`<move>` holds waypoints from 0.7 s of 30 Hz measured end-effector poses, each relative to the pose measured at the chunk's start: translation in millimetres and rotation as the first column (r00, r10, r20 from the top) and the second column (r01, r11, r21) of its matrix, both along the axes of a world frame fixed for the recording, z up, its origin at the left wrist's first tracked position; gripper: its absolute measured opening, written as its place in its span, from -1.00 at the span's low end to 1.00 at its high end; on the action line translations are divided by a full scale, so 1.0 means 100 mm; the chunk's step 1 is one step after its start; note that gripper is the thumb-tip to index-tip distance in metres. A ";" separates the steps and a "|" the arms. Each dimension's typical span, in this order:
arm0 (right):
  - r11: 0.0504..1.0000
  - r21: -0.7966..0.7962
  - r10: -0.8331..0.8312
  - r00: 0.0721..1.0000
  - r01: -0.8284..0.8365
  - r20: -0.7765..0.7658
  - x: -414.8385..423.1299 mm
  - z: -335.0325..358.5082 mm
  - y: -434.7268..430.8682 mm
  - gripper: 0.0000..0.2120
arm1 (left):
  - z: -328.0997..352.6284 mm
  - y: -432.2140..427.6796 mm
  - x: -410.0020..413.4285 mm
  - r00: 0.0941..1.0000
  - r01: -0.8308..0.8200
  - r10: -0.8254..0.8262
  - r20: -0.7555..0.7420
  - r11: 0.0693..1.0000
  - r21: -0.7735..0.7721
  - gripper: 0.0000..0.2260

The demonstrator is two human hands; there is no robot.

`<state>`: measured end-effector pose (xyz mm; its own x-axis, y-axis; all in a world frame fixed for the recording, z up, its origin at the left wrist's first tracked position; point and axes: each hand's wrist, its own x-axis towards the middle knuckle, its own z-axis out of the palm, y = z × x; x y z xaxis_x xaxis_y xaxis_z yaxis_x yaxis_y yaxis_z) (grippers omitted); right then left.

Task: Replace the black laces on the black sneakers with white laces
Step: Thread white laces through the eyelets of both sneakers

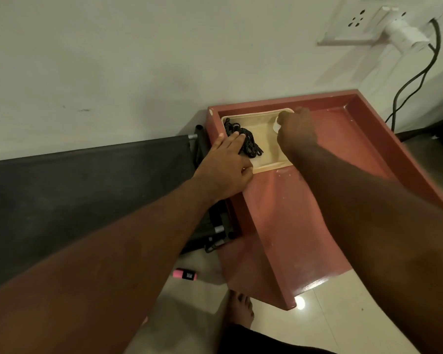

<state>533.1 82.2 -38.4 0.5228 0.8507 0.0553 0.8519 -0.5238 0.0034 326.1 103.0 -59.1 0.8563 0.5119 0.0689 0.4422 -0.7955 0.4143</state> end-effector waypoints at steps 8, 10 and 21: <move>0.964 0.196 -0.133 0.963 0.181 -0.237 -0.05 0.11 -0.14 -0.65 | -0.01 -0.05 -0.05 0.998 -0.034 0.040 0.052 0.993 -0.116 -0.58; 0.940 0.281 -0.112 0.952 0.195 -0.284 -0.18 0.20 -0.30 -0.69 | 0.04 -0.19 -0.16 0.986 -0.077 0.103 0.128 0.978 -0.192 -0.53; 0.948 0.299 0.300 0.626 -0.111 -0.720 -2.50 0.75 -1.55 -0.95 | 0.36 -1.63 -1.87 0.937 -0.193 0.295 0.187 0.883 -0.427 -0.66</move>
<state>282.8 -72.8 36.6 0.2758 0.9573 -0.0873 0.5941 -0.2411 -0.7674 139.5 -59.6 -23.6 0.6836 0.7299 0.0021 0.4473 -0.4212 0.7890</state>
